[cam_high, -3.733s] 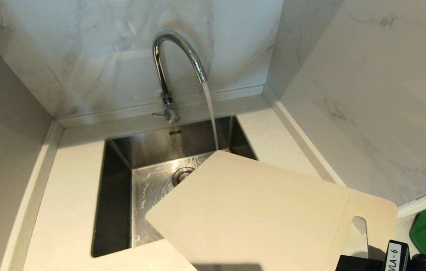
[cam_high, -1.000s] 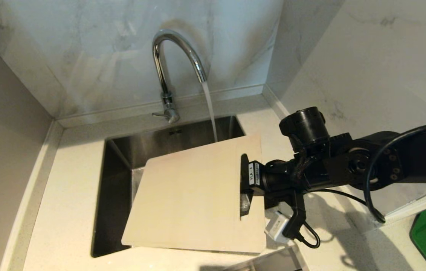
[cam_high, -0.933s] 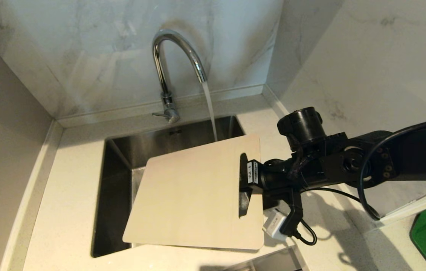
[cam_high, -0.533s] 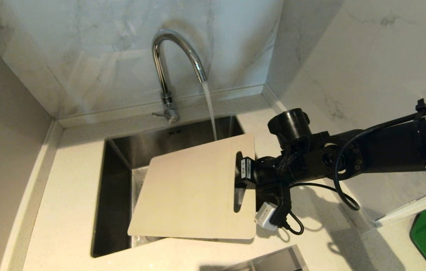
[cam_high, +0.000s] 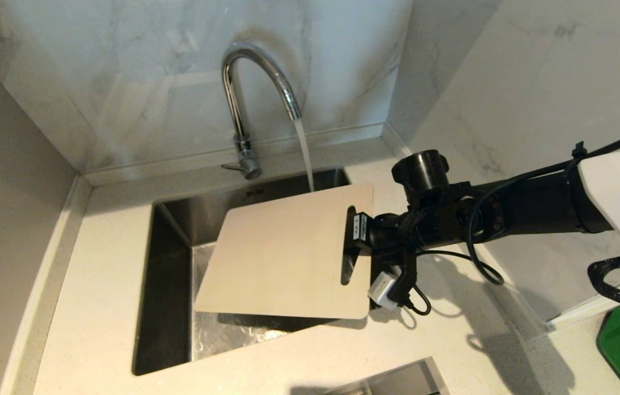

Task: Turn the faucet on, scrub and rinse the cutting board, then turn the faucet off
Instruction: Scrub the cutting board underwater

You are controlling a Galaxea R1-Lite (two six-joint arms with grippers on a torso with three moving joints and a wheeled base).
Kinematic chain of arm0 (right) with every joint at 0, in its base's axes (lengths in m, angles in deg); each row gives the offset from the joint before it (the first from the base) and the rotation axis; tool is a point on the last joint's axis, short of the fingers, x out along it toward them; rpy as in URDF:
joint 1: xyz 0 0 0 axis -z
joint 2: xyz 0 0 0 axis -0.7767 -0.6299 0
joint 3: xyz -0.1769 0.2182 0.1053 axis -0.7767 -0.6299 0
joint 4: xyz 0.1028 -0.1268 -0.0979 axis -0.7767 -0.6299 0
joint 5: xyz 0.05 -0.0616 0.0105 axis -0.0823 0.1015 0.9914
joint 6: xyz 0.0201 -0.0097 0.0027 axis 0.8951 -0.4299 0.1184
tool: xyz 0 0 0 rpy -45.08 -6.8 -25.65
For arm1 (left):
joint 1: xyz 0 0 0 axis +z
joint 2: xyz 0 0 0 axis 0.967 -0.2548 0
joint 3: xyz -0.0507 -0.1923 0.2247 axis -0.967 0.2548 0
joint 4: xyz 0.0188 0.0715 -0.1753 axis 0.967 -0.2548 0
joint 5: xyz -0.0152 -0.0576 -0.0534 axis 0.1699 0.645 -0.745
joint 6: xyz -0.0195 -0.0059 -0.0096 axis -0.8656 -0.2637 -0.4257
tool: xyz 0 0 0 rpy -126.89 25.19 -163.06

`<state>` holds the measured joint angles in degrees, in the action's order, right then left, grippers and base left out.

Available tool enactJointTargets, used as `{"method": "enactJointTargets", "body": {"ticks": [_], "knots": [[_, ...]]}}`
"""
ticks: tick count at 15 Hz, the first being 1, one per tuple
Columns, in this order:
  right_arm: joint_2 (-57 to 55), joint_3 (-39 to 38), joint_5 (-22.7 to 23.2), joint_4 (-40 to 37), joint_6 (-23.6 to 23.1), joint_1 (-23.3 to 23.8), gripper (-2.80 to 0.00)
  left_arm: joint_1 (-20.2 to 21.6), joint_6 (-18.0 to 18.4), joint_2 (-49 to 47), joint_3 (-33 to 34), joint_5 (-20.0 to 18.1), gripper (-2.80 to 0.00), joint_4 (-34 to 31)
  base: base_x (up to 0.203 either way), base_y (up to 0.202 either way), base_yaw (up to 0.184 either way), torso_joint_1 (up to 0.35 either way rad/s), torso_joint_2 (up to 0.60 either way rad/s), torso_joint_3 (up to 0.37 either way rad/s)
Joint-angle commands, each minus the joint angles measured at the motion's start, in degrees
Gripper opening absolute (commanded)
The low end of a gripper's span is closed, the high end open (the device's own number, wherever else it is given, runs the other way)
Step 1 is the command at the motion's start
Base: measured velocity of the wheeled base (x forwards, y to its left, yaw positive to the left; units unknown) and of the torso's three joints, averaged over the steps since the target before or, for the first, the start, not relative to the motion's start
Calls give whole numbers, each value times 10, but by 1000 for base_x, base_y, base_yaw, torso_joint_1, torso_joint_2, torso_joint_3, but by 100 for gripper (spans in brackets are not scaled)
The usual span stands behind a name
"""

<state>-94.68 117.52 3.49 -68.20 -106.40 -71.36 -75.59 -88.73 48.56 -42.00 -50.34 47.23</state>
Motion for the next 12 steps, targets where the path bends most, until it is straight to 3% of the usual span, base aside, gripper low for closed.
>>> {"method": "enactJointTargets", "body": {"ticks": [1, 12], "knots": [[-22, 23, 5, -1, -9, 10, -280, 0, -1, 0, 0, 0, -280, 0, 0, 0, 0, 0, 0, 0], [-79, 128, 33, -2, -5, 27, -280, 0, -1, 0, 0, 0, -280, 0, 0, 0, 0, 0, 0, 0]]}}
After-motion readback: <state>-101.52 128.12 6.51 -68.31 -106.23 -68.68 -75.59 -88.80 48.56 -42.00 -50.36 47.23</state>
